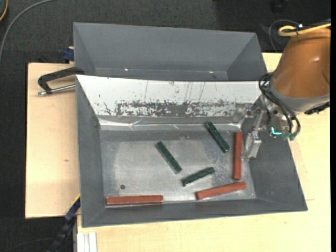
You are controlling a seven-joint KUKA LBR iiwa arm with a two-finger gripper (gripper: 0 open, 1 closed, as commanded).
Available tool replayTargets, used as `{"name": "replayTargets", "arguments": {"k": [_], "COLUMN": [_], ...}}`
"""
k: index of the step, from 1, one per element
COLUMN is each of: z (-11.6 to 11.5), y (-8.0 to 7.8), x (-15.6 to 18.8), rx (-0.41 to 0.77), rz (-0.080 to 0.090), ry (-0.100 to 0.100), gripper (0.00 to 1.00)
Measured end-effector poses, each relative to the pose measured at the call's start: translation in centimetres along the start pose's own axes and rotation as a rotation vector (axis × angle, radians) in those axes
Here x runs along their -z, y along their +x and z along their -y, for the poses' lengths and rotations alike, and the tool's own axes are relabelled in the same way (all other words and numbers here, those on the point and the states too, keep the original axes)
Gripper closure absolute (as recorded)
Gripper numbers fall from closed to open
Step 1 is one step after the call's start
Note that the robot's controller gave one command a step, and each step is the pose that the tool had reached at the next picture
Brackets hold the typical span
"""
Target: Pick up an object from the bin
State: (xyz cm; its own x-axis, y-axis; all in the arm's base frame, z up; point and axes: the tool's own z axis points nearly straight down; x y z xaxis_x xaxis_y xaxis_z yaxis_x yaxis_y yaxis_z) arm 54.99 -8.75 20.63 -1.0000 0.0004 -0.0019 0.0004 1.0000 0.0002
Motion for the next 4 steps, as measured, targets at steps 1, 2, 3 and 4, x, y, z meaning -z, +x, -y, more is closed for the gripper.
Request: {"name": "replayTargets", "arguments": {"k": [1,2,3,4], "z": [-0.8,-9.8,-9.7,-10.3], "y": [3.0,4.6,4.6,3.7], "x": [-13.5,-13.5,-13.5,3.3], "rx": [0.098,0.939,0.936,0.972], "rz": [-0.001,0.003,0.003,0.009], "ry": [0.0,-0.001,0.0,0.002], "gripper": [0.0,0.0,1.0,1.0]}}
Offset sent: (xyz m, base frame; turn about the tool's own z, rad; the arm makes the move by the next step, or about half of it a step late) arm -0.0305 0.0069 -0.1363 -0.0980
